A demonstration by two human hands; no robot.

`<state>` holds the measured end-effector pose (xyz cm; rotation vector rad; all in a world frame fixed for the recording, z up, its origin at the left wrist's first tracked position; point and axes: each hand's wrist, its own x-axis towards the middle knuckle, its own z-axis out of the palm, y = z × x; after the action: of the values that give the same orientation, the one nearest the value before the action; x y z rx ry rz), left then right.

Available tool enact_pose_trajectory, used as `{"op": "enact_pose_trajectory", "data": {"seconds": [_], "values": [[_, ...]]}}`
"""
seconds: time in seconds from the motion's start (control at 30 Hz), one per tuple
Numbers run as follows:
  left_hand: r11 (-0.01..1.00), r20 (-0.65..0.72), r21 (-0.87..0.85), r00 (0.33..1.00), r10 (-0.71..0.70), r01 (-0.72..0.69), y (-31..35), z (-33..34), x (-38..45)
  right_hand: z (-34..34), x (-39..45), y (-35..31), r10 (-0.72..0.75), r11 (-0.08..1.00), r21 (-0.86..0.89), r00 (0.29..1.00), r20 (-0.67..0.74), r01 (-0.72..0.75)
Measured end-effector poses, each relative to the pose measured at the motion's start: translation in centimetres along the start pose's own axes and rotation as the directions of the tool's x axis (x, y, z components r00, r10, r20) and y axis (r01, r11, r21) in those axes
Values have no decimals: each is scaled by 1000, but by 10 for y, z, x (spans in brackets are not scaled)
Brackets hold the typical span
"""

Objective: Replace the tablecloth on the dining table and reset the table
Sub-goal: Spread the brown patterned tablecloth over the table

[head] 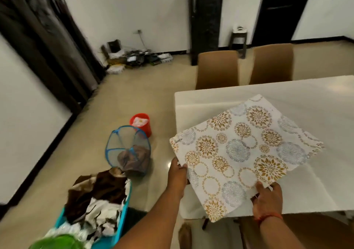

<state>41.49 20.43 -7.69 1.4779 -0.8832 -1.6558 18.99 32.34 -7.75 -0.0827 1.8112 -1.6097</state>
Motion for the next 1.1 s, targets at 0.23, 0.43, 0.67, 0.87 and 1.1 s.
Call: {"op": "enact_pose_trajectory", "data": {"seconds": [0.23, 0.43, 0.67, 0.87, 1.1], "values": [[986, -179, -162, 981, -79, 50, -17, -125, -57, 56, -73, 26, -70, 973, -197, 969, 238, 118], [948, -420, -319, 897, -136, -6, -29, -244, -85, 118, -132, 61, -69, 917, -335, 913, 403, 217], [984, -726, 113, 688, -10, 134, -51, -413, -120, 197, -216, 124, -57, 822, -448, 834, 548, 351], [853, -594, 411, 804, -18, 322, -82, -552, -143, 283, -309, 222, 86, 766, -532, 762, 642, 362], [858, -682, 285, 720, -133, 428, -112, -652, -157, 338, -378, 319, 238, 637, -650, 696, 678, 415]]}}
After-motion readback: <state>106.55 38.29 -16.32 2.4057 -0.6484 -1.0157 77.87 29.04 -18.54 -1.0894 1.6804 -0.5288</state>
